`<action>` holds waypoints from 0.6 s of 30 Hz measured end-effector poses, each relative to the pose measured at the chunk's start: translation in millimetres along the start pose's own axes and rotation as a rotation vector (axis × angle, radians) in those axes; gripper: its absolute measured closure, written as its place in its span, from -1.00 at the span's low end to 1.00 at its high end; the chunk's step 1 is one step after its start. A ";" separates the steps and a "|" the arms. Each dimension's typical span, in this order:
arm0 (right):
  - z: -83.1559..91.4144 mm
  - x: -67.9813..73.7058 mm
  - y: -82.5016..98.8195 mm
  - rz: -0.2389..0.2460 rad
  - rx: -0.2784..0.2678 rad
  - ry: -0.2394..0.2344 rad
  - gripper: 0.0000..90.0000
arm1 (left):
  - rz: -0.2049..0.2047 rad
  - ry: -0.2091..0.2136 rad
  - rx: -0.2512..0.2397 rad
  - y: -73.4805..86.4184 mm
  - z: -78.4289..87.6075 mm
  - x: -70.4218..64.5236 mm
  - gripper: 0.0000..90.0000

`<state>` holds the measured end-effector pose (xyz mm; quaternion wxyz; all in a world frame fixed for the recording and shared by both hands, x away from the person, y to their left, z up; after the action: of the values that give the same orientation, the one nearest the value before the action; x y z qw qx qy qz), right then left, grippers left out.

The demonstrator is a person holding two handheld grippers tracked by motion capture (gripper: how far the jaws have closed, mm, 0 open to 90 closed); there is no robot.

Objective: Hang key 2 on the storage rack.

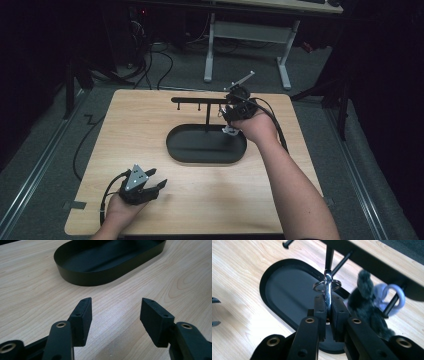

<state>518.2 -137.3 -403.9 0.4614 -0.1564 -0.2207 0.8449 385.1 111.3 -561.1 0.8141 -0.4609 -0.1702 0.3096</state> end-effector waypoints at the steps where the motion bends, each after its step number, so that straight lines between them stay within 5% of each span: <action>1: 0.0 0.0 0.0 0.000 0.000 0.000 0.88 | 0.000 0.000 0.000 0.0 0.0 0.0 -0.03; 12: -11.4 -8.3 -12.3 -0.021 -0.008 0.042 0.88 | -0.002 0.004 0.003 0.4 -1.4 -1.0 -0.03; 18: -12.5 -19.6 -1.4 -0.058 0.007 0.062 0.88 | 0.002 0.004 0.005 1.2 -1.2 -0.7 -0.02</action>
<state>535.4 -150.4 -412.7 0.4930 -0.1745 -0.2076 0.8267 384.9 110.6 -562.8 0.8153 -0.4598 -0.1674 0.3096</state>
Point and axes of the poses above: each handheld gripper's, and its own axes: z roughly backward along the jaws, y roughly out of its underside, x roughly to its left, the point moved 9 cm from there along -z, roughly forward along the jaws, and after that the axes turned 4 degrees about y, right-handed, at the moved point
